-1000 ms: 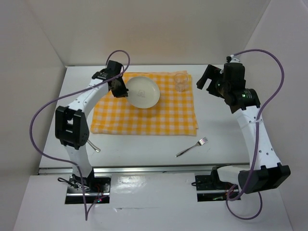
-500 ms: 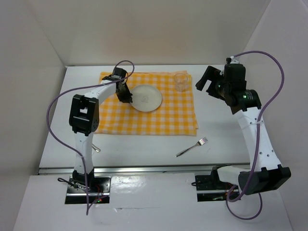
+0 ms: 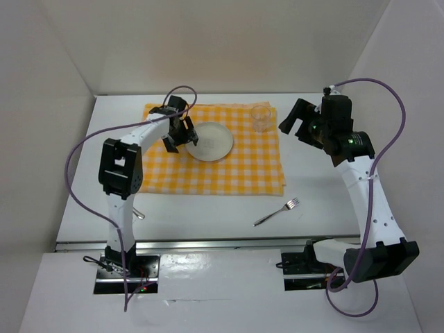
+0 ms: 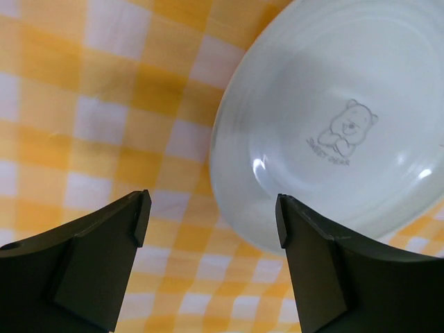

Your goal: Set the dinner table for one person

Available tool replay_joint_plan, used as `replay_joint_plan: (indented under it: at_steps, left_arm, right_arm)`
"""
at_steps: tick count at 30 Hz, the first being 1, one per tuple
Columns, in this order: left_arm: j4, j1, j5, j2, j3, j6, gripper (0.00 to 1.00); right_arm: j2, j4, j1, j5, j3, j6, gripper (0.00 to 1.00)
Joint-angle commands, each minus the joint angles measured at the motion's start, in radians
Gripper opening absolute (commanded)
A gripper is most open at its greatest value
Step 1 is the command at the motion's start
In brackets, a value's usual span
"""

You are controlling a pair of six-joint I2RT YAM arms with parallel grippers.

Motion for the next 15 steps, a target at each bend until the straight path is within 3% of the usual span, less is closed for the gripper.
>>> replay_joint_plan:
  at_steps: [1, 4, 5, 7, 13, 15]
  left_arm:
    - [-0.066, -0.004, -0.104, -0.246, -0.052, 0.005, 0.90]
    - [-0.124, 0.039, -0.186, -0.363, -0.148, -0.021, 0.94]
    - [-0.143, 0.054, -0.207, -0.434, -0.227, -0.050, 1.00]
    - [-0.182, 0.106, -0.217, -0.505, -0.376, -0.107, 1.00]
    - [-0.140, 0.310, -0.191, -0.730, -0.723, -0.147, 0.76]
    - [-0.126, 0.392, -0.158, -0.730, -0.758, -0.138, 0.76]
  right_arm:
    - [-0.038, 0.033, -0.006, -0.025, 0.011, 0.013, 1.00]
    - [-0.049, 0.033, -0.006, -0.035, -0.008, 0.013, 1.00]
    - [-0.049, 0.044, 0.003, -0.035, -0.025, 0.013, 1.00]
    - [-0.070, 0.068, 0.004, -0.048, -0.045, 0.013, 1.00]
    - [-0.079, 0.093, 0.013, -0.081, -0.076, 0.013, 1.00]
    - [-0.070, 0.093, 0.013, -0.090, -0.076, 0.013, 1.00]
